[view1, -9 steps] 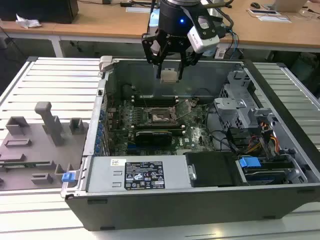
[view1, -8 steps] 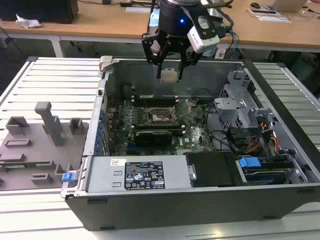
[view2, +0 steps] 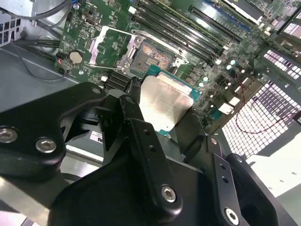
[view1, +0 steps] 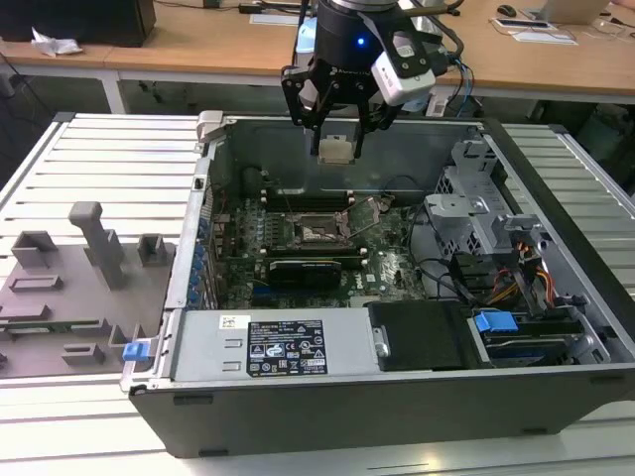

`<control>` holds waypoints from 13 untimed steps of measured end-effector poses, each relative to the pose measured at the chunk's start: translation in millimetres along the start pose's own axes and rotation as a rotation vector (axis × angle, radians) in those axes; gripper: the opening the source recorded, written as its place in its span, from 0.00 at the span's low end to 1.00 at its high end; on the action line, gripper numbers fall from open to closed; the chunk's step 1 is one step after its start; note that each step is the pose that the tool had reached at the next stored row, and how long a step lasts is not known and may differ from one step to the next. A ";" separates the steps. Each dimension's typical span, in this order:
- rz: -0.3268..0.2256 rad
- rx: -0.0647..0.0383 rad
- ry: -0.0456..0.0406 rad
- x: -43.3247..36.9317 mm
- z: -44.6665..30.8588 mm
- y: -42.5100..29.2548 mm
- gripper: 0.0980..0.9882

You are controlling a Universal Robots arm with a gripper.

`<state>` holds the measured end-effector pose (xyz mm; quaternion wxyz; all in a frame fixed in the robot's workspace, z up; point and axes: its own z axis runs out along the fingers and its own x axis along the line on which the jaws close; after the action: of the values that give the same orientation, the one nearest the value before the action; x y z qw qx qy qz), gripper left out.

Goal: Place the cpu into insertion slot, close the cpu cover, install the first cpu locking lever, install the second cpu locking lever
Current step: 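Place the cpu into insertion slot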

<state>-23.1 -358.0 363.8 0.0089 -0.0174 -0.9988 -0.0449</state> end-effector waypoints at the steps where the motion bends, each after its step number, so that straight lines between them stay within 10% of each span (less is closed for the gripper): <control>1: 0.002 0.000 -0.0002 0.0 0.0 0.0 0.49; 13: 0.056 -0.001 -0.0050 0.0 0.0 0.0 0.49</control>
<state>-23.1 -358.0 363.8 0.0076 -0.0454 -0.9979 -0.0451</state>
